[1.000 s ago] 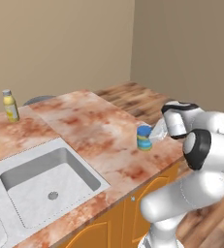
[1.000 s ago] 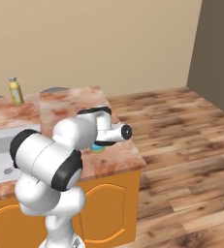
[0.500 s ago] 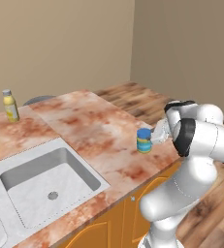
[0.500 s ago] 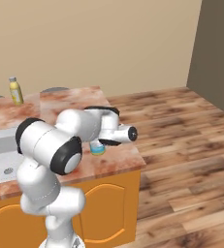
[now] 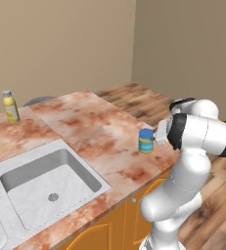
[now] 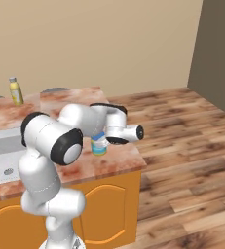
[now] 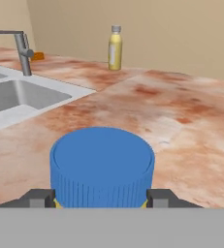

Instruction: Move the mayonnaise and mustard from the cabinet to the dining counter.

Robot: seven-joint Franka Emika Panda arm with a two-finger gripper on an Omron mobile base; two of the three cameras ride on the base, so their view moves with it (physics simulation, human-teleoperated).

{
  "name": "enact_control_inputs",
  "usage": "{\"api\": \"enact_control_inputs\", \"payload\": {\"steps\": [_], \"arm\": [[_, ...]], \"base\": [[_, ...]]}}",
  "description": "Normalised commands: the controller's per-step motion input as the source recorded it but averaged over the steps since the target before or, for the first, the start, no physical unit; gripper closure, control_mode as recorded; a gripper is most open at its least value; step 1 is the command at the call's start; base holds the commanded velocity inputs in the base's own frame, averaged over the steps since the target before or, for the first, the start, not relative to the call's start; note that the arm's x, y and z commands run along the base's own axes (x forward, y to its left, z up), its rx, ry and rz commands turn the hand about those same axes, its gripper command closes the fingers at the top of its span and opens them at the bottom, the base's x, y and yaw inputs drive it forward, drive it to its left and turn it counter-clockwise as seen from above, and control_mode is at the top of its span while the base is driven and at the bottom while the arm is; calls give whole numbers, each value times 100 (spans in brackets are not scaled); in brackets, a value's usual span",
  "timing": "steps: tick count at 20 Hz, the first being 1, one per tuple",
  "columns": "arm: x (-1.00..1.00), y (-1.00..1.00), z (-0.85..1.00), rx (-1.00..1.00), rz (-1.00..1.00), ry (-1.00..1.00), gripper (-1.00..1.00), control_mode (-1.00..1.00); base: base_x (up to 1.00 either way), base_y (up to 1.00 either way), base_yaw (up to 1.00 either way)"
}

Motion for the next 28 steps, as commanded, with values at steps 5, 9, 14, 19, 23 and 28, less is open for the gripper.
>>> {"api": "enact_control_inputs", "payload": {"steps": [5,9,14,19,23,28], "arm": [[-2,-3,0,0,2,0,-100,-100],[-2,-9,4,0,1,0,-100,-100],[-16,-7,37,0,1,0,-100,-100],[-29,0,63,0,0,0,-100,-100],[-37,0,69,0,0,0,-100,-100],[-34,15,91,0,0,5,-100,-100]], "base": [[0,0,0],[0,0,0],[0,0,0],[0,0,0],[0,0,0],[0,0,0]]}}
